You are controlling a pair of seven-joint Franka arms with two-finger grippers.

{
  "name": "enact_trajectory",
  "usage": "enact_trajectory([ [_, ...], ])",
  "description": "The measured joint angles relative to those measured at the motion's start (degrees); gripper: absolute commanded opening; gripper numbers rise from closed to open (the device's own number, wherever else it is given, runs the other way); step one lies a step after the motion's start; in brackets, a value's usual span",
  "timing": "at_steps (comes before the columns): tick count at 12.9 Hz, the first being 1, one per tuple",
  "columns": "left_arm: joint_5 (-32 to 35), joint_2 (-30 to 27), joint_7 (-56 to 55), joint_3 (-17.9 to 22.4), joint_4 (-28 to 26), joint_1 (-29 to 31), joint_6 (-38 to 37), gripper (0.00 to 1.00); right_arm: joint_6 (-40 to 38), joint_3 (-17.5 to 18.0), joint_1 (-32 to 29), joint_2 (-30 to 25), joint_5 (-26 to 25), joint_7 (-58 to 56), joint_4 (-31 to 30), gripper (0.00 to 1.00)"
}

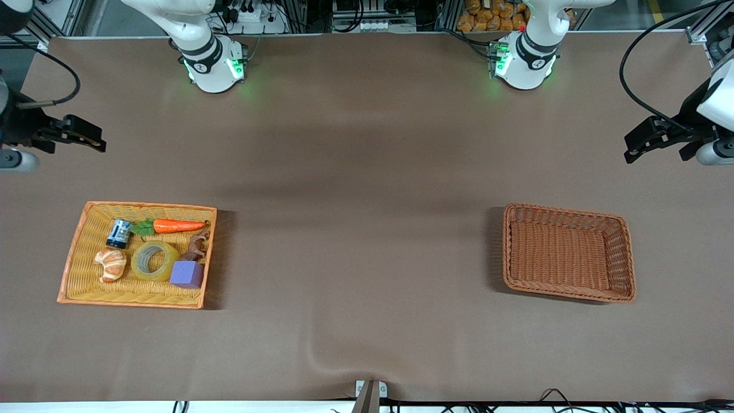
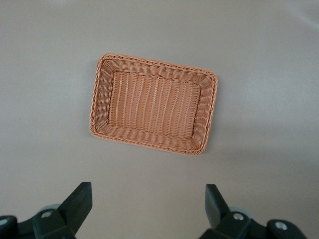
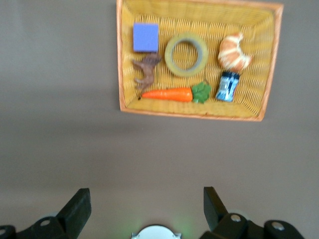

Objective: Transfer tape with both arms
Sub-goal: 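Reach the right gripper down to the yellow tape roll in the basket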

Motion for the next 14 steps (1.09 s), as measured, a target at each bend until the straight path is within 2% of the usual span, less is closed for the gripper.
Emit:
enact_trajectory([
  [2,0.0,0.05,0.0,0.01,-0.02,0.01,0.0,1.0,0.71,-0.24,-0.11,6.05,-0.3,0.05,-1.33,1.0],
  [5,0.0,0.1,0.0,0.0,-0.06,0.01,-0.06,1.0,9.42,-2.4,-2.85,18.08,-2.23,0.03,-1.45,1.0],
  [7,0.0,0.11,0.0,0.01,-0.07,0.02,-0.19,1.0,15.5,-4.26,-5.46,23.63,-3.07,-0.01,-1.17,1.0],
  [11,0.0,0.11,0.0,0.01,-0.08,0.02,-0.31,1.0,24.66,-6.25,-7.04,29.14,-3.3,1.56,-0.55,1.0],
  [14,0.0,0.11,0.0,0.03,-0.08,0.03,-0.34,1.0,31.42,-5.87,-6.28,31.95,-3.28,10.86,-0.58,1.0],
])
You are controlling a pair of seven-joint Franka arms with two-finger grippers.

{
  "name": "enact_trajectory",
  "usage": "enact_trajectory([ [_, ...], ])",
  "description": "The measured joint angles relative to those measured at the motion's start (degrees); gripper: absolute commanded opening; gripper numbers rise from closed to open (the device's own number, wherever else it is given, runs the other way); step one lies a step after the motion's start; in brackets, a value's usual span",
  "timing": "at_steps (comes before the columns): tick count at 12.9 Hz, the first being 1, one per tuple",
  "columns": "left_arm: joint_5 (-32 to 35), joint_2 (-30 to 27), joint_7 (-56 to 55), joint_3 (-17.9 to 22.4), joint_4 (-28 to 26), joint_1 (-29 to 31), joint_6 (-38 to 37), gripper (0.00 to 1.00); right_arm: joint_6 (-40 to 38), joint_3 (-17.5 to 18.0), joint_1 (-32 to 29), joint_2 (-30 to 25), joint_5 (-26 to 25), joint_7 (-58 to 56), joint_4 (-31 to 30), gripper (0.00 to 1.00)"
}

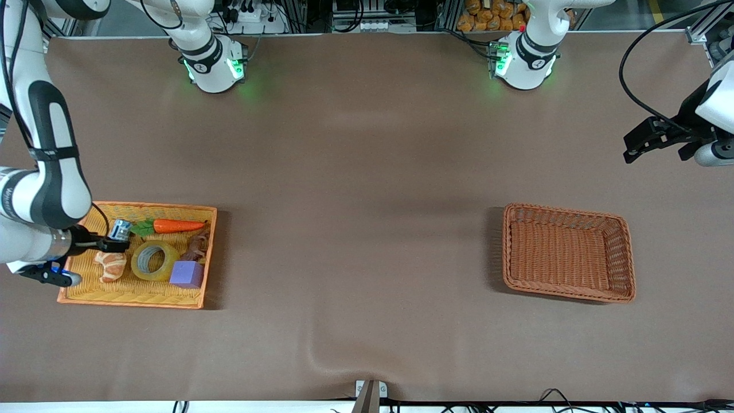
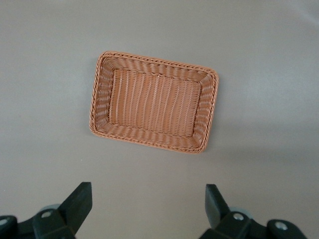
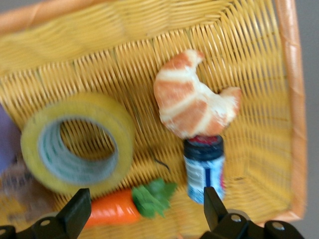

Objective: Transfer tape with both arms
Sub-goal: 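Reach the right gripper down to the yellow tape roll in the basket, then grasp the tape roll rim with the right gripper and lift it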

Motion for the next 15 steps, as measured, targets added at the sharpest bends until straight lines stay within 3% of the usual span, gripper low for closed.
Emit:
enact_trajectory([
  [2,0.0,0.0,0.0,0.01,0.0,0.0,-0.01,1.0,2.11,0.15,0.61,1.8,0.02,3.61,0.01,1.0],
  [6,0.0,0.0,0.72,0.01,0.0,0.01,-0.01,1.0,3.71,0.16,0.84,3.75,1.77,4.75,-0.6,0.24],
  [7,0.0,0.0,0.8,0.01,0.0,0.01,-0.01,1.0,4.89,0.16,0.84,3.98,2.1,4.79,-1.3,0.15],
  [12,0.0,0.0,0.84,-0.03,0.0,0.0,-0.02,1.0,6.16,0.19,0.9,4.13,2.45,5.0,-2.01,0.09],
  [15,0.0,0.0,0.89,-0.03,-0.01,0.01,-0.39,1.0,2.27,0.21,1.0,1.54,2.45,5.0,-1.11,0.08],
])
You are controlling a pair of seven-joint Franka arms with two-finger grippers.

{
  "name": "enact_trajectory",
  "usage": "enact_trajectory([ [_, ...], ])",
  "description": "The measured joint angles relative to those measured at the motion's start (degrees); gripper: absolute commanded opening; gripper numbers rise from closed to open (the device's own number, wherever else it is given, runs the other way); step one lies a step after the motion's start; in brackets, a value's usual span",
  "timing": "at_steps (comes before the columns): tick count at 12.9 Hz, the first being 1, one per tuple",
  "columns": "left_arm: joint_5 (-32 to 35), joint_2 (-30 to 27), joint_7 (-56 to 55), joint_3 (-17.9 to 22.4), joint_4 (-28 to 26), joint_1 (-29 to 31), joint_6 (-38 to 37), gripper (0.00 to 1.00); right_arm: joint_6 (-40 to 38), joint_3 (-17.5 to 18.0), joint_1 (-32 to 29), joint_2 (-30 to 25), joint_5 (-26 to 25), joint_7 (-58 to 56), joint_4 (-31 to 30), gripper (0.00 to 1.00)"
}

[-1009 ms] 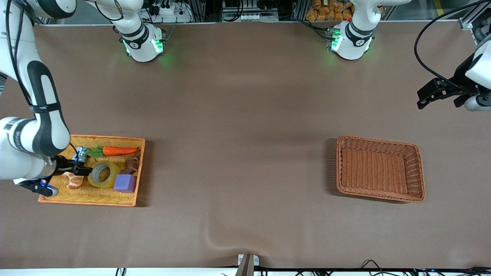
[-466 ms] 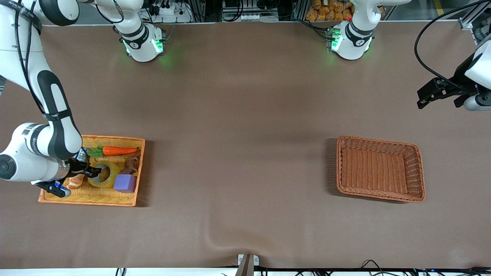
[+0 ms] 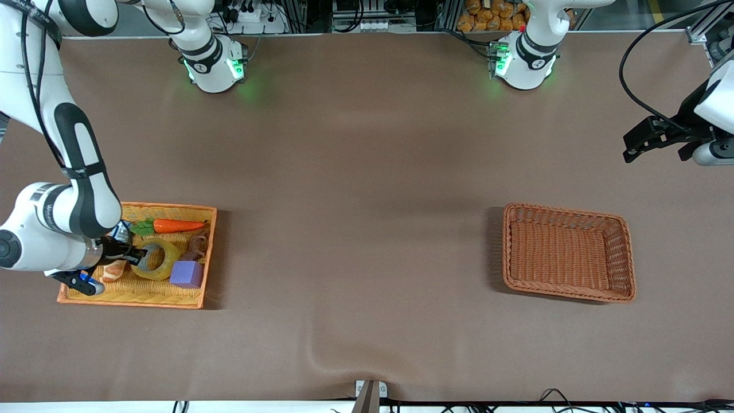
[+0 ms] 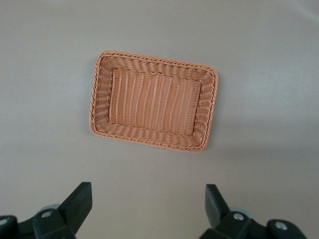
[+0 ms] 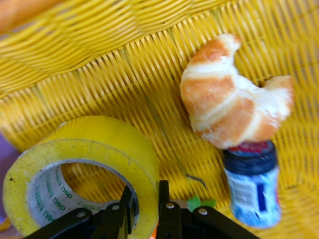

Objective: Transfer tape with both arms
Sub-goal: 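Grasp the tape roll rim with the right gripper and lift it, then carry the tape roll out and set it on the table with the right gripper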

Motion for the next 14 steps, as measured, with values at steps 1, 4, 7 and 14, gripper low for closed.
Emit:
enact_trajectory([
  [1,0.0,0.0,0.01,0.0,-0.01,0.0,-0.12,1.0,-2.43,0.01,0.0,-1.81,0.0,0.0,0.43,0.08],
  [4,0.0,0.02,0.04,0.01,-0.04,0.0,-0.24,1.0,-14.72,0.8,0.31,-8.83,2.09,0.0,3.16,0.09],
  [7,0.0,0.03,0.04,0.01,-0.06,0.0,-0.28,1.0,-23.75,1.31,3.13,-13.11,10.26,1.3,5.95,0.09],
  [14,0.0,0.03,0.04,-0.02,0.04,0.0,-0.28,1.0,-12.47,1.82,26.08,-9.69,10.1,32.65,6.52,0.1],
])
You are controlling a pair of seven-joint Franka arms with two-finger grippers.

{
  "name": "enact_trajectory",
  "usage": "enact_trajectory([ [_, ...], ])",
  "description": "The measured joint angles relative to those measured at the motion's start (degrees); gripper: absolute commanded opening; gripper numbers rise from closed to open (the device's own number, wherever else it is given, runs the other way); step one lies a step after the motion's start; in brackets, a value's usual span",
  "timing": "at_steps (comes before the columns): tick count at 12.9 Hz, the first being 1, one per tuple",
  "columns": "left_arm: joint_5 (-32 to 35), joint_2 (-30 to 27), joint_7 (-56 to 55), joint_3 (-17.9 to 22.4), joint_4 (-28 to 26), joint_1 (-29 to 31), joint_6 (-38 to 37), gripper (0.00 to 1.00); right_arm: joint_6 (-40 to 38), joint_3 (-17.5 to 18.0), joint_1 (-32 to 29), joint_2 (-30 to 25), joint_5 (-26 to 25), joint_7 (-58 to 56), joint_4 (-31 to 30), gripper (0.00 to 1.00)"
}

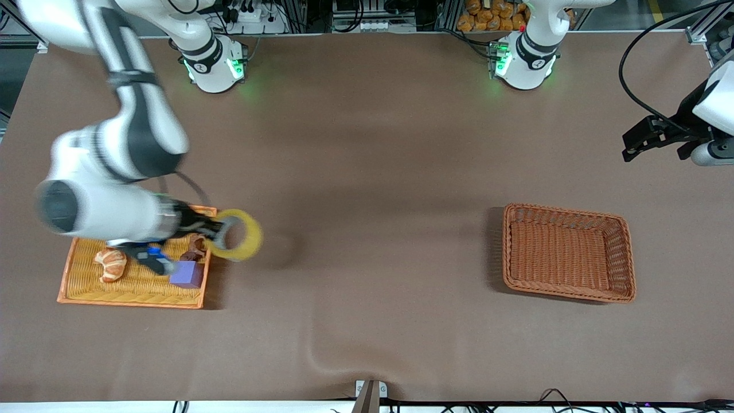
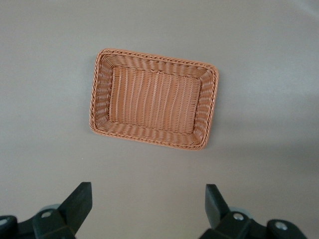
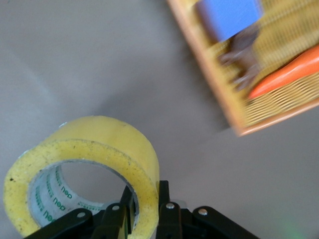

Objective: Transfer tape with both arms
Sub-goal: 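Carry the tape roll out and set it on the table with the right gripper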

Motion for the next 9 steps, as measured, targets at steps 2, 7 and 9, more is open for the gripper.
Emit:
enact_trajectory([
  [2,0.0,-0.01,0.0,0.0,0.09,0.0,0.0,1.0,9.14,-0.09,7.05,4.77,-2.26,11.89,0.14,0.13],
  [7,0.0,-0.04,0.0,0.01,0.2,0.0,0.0,1.0,22.33,-0.55,14.5,15.87,-7.52,26.48,2.68,1.0],
  [9,-0.02,-0.04,0.0,0.01,0.21,0.0,0.0,1.0,21.73,-1.26,14.27,15.61,-8.77,26.45,4.22,1.0],
])
